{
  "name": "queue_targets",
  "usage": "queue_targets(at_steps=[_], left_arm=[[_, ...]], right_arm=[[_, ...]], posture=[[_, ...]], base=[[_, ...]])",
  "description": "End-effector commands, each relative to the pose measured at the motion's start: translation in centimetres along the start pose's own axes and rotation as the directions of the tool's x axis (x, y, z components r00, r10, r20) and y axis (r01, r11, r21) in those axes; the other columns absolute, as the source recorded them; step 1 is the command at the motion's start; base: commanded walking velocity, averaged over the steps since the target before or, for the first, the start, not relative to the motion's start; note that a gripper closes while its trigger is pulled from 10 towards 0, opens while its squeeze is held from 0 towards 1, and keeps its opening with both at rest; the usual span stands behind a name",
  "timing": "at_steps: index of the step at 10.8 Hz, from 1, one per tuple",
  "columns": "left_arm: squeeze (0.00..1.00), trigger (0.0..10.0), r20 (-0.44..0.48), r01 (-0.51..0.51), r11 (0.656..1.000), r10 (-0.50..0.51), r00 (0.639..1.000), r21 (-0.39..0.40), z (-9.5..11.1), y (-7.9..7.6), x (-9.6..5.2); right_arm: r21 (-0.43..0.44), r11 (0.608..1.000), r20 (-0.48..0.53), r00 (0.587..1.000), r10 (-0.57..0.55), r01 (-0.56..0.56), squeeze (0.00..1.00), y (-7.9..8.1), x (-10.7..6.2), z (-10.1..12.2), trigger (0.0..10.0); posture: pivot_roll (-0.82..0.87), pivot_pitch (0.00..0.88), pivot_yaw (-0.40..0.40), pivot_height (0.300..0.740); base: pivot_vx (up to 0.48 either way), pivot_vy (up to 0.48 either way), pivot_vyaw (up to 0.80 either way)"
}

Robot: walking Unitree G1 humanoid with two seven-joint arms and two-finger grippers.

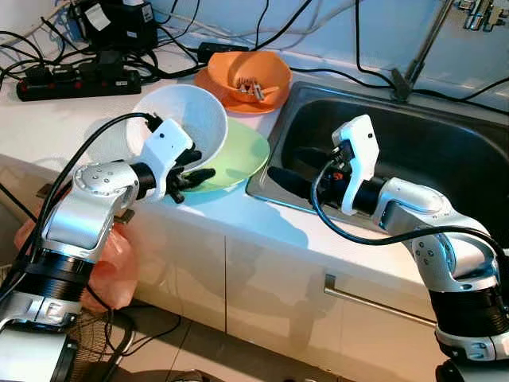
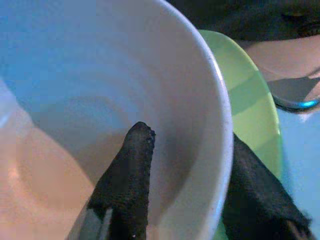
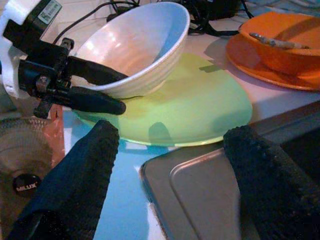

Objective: Kitchen organization

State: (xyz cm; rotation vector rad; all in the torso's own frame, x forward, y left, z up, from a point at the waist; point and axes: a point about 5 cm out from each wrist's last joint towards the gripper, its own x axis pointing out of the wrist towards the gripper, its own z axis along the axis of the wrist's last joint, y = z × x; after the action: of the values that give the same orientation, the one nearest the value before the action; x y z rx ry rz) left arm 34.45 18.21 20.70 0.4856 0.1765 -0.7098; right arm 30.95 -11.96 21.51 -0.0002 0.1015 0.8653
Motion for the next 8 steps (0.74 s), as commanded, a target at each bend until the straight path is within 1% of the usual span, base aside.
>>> queue_targets(at_steps=[1, 2, 4, 5, 7, 8], left_arm=[[0.0, 0.0, 0.0, -0.007, 1.0, 0.007, 1.0, 0.005, -0.19, -0.02, 0.06], [0.0, 0.0, 0.012, -0.001, 0.999, 0.0, 1.0, 0.033, 0.07, -0.48, 0.09], [0.0, 0.0, 0.033, -0.005, 1.0, 0.004, 0.999, 0.031, 0.22, -0.71, 0.18], [0.0, 0.0, 0.04, -0.025, 0.998, 0.023, 0.999, 0.05, -0.06, -0.69, 0.32], [0.0, 0.0, 0.055, -0.035, 0.998, 0.032, 0.998, 0.054, -0.47, -0.86, 0.4], [0.0, 0.0, 0.06, -0.04, 0.996, 0.035, 0.998, 0.074, -0.62, -0.94, 0.4]], right_arm=[[0.01, 1.0, -0.013, 1.0, -0.009, 0.009, 0.0, -0.15, -0.11, -0.28, 10.0], [0.015, 1.0, -0.016, 1.0, -0.013, 0.013, 0.0, -0.18, -0.16, -0.43, 10.0], [0.016, 1.0, -0.018, 1.0, -0.018, 0.018, 0.0, -0.29, -0.15, -0.51, 10.0], [0.021, 0.999, -0.026, 0.999, -0.028, 0.028, 0.0, -0.54, -0.13, -0.76, 10.0], [0.038, 0.999, -0.033, 0.999, -0.037, 0.038, 0.0, -0.75, -0.18, -1.11, 10.0], [0.041, 0.998, -0.033, 0.999, -0.038, 0.039, 0.0, -0.79, -0.18, -1.17, 10.0]], posture=[[0.12, 0.07, -0.03, 0.74], [0.12, 0.068, -0.032, 0.74], [0.12, 0.068, -0.032, 0.74], [0.12, 0.063, -0.033, 0.74], [0.12, 0.06, -0.032, 0.74], [0.12, 0.058, -0.031, 0.74]], base=[[0.0, 0.0, 0.0], [0.0, 0.0, 0.0], [0.0, 0.0, 0.0], [0.0, 0.0, 0.0], [0.0, 0.0, 0.0], [0.0, 0.0, 0.0]])
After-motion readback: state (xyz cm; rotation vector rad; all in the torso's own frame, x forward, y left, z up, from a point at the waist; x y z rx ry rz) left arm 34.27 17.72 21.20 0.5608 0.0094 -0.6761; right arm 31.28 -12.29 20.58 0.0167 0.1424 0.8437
